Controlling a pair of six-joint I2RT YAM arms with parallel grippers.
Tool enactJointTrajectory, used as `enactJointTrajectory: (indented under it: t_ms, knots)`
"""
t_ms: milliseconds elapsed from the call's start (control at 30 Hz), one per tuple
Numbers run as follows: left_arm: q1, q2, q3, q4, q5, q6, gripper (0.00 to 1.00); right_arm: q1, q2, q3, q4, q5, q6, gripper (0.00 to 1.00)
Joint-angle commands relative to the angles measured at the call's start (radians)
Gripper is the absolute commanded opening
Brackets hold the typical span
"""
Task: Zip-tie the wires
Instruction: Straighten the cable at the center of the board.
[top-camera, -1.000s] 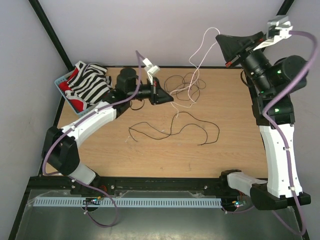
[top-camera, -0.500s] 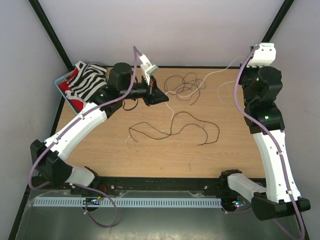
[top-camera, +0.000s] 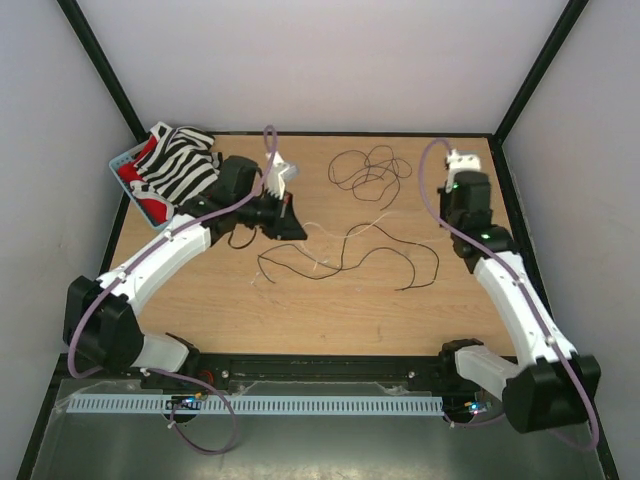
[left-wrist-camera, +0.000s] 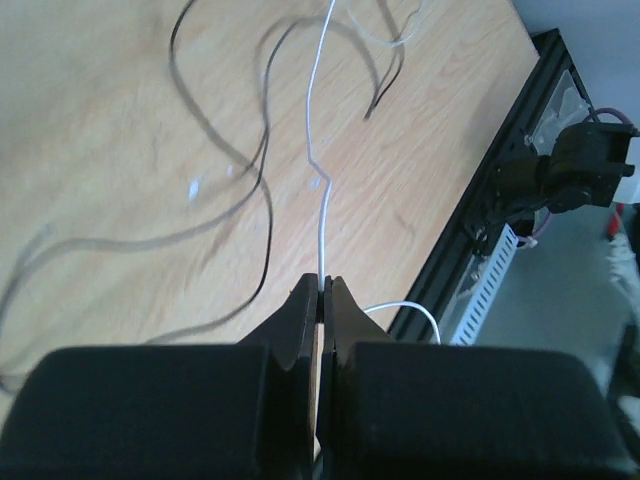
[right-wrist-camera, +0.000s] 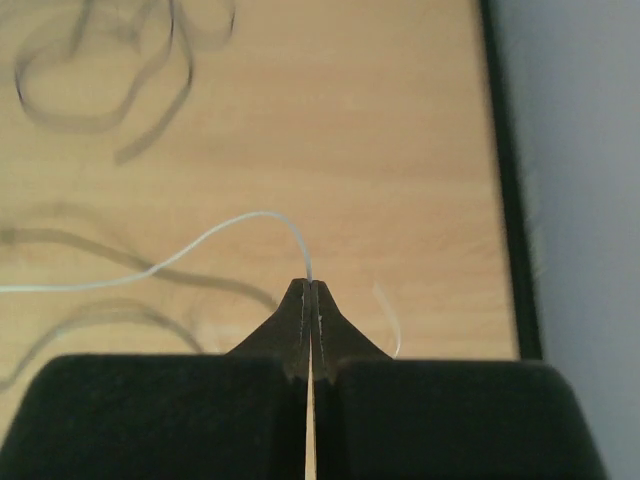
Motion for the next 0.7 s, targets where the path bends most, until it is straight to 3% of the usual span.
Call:
enactJointTrajectory:
  t_ms: [0, 233, 400, 667]
  knots:
    - [0.087, 0.005, -0.113, -0.039, 0.139, -0.075, 0.00, 0.036, 0.078, -0.125, -0.036, -0.094, 0.128, 0.00]
    - [0.156, 0.016, -0.199, -0.041, 0.126, -0.094, 0.00, 0.113, 0.156, -0.195, 0.050, -0.139, 0.156, 0.00]
    - [0.216, 0.022, -0.216, -0.052, 0.121, -0.109, 0.00, 0.126, 0.214, -0.233, 0.118, -0.231, 0.188, 0.09]
    - [0.262, 0.077, -0.244, -0.082, 0.109, -0.106, 0.01, 0.138, 0.320, -0.214, 0.184, -0.274, 0.217, 0.08]
